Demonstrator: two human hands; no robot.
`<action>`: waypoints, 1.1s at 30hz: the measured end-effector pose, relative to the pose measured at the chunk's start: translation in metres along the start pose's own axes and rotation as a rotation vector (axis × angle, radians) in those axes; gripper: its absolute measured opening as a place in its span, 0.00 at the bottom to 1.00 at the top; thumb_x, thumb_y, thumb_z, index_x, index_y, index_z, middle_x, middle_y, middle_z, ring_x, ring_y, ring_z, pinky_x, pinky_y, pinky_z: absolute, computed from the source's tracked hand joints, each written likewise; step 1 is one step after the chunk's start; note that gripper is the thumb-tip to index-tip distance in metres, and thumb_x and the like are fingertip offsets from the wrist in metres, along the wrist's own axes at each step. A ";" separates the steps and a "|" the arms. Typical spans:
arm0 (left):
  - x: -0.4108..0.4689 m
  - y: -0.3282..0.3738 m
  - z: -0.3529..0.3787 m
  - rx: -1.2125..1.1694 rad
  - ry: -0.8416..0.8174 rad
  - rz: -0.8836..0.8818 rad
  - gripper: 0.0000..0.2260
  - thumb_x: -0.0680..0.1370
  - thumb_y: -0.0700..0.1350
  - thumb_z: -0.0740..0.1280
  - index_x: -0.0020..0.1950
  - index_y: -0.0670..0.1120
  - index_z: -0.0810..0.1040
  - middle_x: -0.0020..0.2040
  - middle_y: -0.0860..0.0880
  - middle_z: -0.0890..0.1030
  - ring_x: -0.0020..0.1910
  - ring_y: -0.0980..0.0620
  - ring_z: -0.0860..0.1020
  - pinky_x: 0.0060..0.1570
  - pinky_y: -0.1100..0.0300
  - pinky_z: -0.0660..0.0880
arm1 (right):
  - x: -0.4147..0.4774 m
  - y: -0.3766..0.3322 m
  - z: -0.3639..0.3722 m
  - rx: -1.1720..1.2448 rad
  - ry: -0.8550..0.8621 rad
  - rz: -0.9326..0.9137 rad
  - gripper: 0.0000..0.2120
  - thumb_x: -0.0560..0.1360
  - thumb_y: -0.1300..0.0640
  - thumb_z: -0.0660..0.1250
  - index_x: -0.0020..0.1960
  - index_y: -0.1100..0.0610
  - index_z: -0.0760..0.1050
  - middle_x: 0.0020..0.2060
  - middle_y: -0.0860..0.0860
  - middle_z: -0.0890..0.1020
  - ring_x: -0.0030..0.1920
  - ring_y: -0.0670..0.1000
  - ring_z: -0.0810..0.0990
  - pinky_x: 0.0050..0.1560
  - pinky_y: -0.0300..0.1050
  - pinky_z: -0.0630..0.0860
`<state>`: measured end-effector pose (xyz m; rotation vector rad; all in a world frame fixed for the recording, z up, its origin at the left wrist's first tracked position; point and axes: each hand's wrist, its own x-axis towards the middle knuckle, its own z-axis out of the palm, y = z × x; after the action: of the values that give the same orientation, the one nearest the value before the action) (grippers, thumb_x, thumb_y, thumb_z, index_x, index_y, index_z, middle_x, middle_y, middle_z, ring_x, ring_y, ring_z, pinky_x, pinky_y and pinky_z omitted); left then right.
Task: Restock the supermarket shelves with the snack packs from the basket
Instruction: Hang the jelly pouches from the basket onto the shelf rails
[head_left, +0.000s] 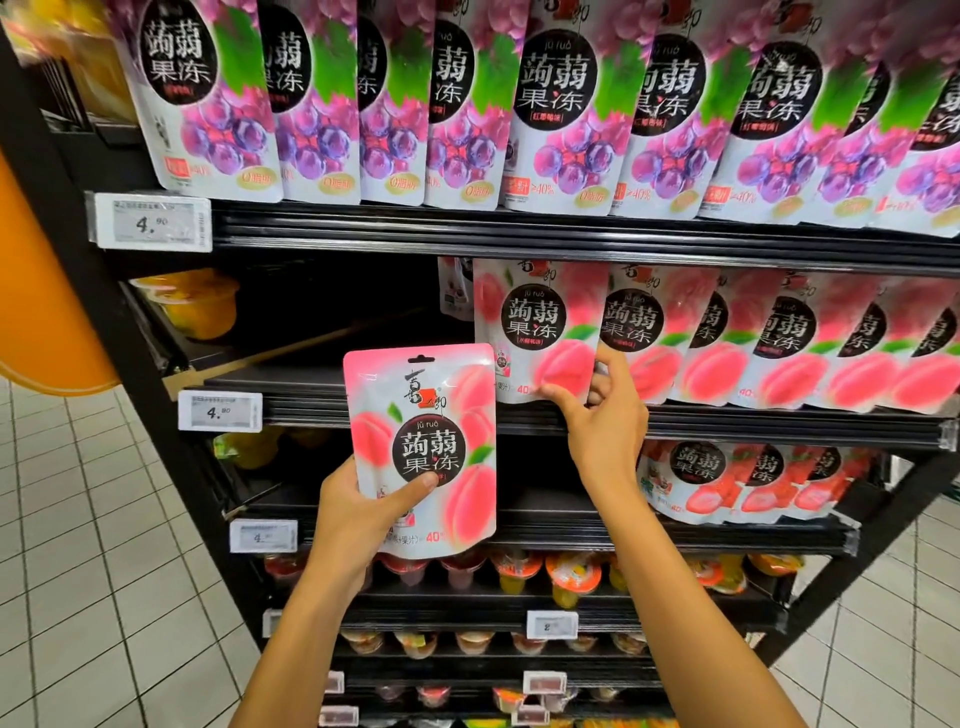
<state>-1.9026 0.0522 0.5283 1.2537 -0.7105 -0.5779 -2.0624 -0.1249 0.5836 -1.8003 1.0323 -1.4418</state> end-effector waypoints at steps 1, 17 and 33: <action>-0.001 0.000 -0.001 0.002 0.002 0.000 0.21 0.60 0.48 0.79 0.51 0.47 0.81 0.46 0.49 0.87 0.44 0.52 0.85 0.35 0.64 0.79 | -0.001 0.000 0.001 0.002 0.017 0.004 0.19 0.68 0.50 0.78 0.52 0.50 0.73 0.33 0.46 0.79 0.30 0.45 0.71 0.42 0.55 0.76; -0.007 -0.003 0.000 0.040 -0.002 0.005 0.22 0.61 0.49 0.79 0.53 0.47 0.81 0.47 0.49 0.87 0.45 0.51 0.85 0.35 0.63 0.80 | 0.005 0.003 -0.008 -0.080 -0.066 0.006 0.13 0.75 0.53 0.72 0.58 0.52 0.76 0.37 0.44 0.80 0.37 0.41 0.78 0.42 0.41 0.73; -0.008 -0.005 0.005 0.037 -0.035 0.003 0.22 0.62 0.49 0.81 0.53 0.48 0.81 0.48 0.48 0.86 0.47 0.49 0.85 0.38 0.61 0.81 | 0.013 0.001 -0.013 -0.223 -0.059 0.062 0.10 0.75 0.50 0.72 0.56 0.45 0.82 0.41 0.42 0.85 0.44 0.48 0.85 0.44 0.53 0.82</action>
<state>-1.9119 0.0537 0.5225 1.2794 -0.7549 -0.5877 -2.0743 -0.1362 0.5923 -1.9344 1.2485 -1.2706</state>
